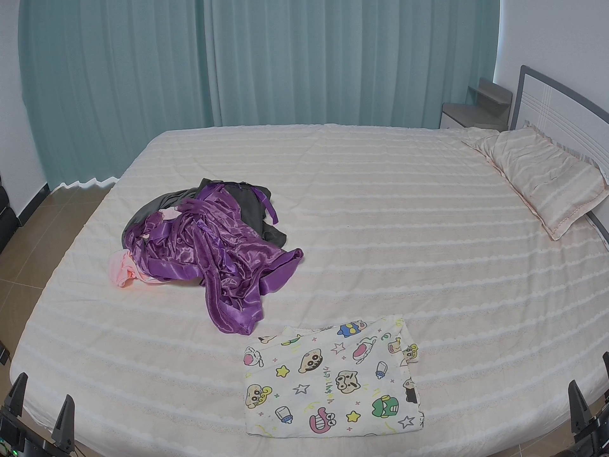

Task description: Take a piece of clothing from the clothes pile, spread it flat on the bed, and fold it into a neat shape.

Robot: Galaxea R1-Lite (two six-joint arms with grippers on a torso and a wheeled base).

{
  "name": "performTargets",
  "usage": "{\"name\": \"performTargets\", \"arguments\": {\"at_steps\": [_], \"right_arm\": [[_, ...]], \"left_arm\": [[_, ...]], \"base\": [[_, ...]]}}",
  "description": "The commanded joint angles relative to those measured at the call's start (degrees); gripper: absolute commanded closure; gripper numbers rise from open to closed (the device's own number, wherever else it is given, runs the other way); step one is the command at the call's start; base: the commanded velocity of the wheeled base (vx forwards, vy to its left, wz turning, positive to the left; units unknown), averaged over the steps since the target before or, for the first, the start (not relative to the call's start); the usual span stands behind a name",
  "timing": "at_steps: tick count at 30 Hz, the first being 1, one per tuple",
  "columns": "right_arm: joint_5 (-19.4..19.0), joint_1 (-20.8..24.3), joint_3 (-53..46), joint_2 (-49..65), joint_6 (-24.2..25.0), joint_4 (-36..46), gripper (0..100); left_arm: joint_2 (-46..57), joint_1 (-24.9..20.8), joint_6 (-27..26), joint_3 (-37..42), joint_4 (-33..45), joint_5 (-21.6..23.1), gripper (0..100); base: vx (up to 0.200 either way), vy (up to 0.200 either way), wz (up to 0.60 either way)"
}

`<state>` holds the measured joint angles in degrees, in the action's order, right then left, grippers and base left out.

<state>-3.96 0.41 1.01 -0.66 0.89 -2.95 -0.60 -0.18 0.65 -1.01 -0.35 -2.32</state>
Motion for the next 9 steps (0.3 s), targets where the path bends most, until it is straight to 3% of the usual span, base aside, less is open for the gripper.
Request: {"name": "performTargets", "arguments": {"at_steps": [1, 9], "right_arm": [[0.01, 0.02, -1.01, 0.66, 0.16, -0.04, 0], [0.09, 0.02, -1.01, 0.66, 0.69, -0.04, 0]], "left_arm": [[0.6, 0.01, 0.14, 1.01, 0.0, -0.14, 0], [0.6, 0.01, 0.14, 1.01, 0.0, -0.14, 0]], "base": [[0.0, 0.0, 0.0], [0.0, 0.0, 0.0]]}}
